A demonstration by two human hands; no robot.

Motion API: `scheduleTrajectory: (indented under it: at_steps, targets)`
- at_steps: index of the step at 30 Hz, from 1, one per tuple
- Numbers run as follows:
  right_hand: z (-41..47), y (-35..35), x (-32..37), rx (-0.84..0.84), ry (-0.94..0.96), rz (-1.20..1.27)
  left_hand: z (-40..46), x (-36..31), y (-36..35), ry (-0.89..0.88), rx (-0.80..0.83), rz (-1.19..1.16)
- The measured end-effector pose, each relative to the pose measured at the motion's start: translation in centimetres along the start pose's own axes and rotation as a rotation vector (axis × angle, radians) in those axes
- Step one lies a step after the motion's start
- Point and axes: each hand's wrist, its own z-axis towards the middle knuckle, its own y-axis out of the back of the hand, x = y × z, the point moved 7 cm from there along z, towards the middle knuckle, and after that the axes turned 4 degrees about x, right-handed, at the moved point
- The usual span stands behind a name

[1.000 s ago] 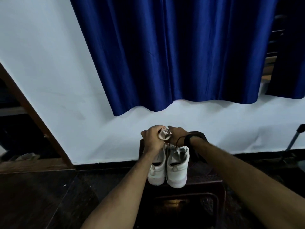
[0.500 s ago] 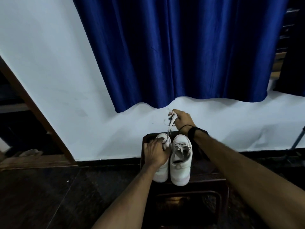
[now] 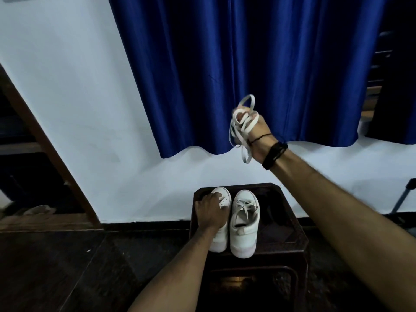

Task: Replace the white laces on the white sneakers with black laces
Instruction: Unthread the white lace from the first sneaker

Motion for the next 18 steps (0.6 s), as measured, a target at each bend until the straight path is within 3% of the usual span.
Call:
scheduleTrajectory:
  at_steps: [4, 8, 12, 14, 18]
  targets:
    - [-0.1, -2.8, 0.6, 0.189, 0.097, -0.162, 0.4, -0.2, 0.2, -0.003, 0.056, -0.094]
    - [-1.3, -3.1, -3.4, 0.330, -0.083, -0.182, 0.4, -1.0, 1.8, 0.044, 0.080, -0.672]
    - [-1.9, -2.5, -6.5, 0.241, -0.166, -0.251, -1.4, -4.6, 3.8, 0.014, 0.458, -1.435]
    - [-2.1, -2.7, -7.1, 0.214, -0.183, -0.310, -2.8, -5.1, 4.8, 0.096, 0.599, -1.596]
    - [-2.6, -4.0, -9.4, 0.211, -0.254, -0.486, -4.5, -2.7, 6.2, 0.229, 0.620, -1.811]
